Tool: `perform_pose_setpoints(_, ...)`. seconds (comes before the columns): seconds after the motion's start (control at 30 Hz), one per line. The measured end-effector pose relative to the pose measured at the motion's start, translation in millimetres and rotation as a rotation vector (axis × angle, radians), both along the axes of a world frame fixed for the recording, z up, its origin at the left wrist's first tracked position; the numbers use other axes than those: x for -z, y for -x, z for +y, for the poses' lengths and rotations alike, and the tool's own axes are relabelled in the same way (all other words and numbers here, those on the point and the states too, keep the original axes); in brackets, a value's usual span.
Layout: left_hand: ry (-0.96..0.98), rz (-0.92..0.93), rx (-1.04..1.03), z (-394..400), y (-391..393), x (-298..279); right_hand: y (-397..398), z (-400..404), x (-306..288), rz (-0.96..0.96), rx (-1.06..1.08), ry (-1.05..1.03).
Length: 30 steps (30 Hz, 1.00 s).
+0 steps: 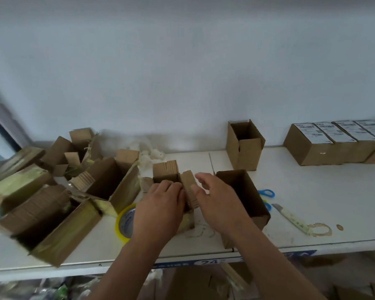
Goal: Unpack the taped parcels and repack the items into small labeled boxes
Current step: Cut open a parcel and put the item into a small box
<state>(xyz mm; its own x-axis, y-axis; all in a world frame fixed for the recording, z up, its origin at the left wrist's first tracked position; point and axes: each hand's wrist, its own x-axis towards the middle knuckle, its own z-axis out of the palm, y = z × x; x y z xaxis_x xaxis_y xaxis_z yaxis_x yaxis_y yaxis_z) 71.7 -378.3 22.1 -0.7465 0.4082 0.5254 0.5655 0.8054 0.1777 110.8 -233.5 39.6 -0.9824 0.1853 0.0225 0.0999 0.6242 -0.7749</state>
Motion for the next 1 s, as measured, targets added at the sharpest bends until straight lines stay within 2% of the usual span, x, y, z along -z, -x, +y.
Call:
perform_pose_setpoints(0.1,0.097,0.078,0.023,-17,-2,-2,18,-20,22,-0.066,0.04,0.034)
perform_pose_setpoints(0.23,0.147,-0.11,-0.029,-34,0,9,35,-35,44,-0.153,0.205,-0.001)
perform_pose_setpoints(0.37,0.196,-0.168,-0.018,-48,1,20,39,-39,55,-0.215,0.327,-0.105)
perform_pose_setpoints(0.47,0.25,-0.154,0.001,-56,2,23,38,-40,59,-0.24,0.339,-0.083)
perform_pose_setpoints(0.8,0.218,-0.01,0.045,-94,-14,-5,7,-60,11,0.007,0.37,-0.017)
perform_pose_setpoints(1.0,0.124,0.149,-0.088,-158,-48,-34,-16,-98,-31,0.062,0.353,0.02)
